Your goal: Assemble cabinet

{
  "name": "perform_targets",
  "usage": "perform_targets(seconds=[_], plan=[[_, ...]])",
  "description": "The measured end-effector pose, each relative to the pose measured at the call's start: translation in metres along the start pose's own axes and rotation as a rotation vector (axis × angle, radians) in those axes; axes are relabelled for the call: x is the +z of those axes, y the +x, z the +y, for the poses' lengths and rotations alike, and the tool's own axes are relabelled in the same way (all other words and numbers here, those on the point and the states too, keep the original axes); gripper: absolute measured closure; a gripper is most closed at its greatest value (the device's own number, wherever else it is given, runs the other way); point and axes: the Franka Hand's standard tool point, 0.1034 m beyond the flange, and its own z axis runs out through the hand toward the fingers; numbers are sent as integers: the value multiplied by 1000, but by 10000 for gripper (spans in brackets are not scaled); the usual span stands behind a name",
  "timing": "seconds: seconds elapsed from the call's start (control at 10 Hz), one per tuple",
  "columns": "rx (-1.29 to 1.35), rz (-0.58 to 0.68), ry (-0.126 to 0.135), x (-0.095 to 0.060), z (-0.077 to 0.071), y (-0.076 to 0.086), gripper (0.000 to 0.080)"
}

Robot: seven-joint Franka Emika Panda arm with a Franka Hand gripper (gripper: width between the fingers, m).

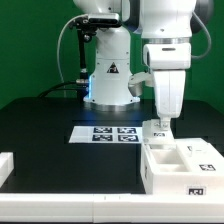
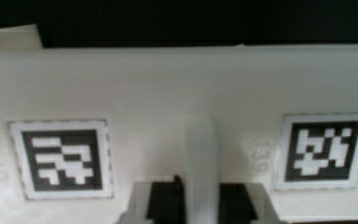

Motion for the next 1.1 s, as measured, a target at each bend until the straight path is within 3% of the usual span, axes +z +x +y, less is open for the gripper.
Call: perform_targets(seconds=[0.3,0.7,0.9,1.1], plan=[[-45,0,20,6,4,-3,735],[-41,7,7,4,17,0,735],[-81,5,34,6,25,2,735],[-92,6,30,6,30,1,735]])
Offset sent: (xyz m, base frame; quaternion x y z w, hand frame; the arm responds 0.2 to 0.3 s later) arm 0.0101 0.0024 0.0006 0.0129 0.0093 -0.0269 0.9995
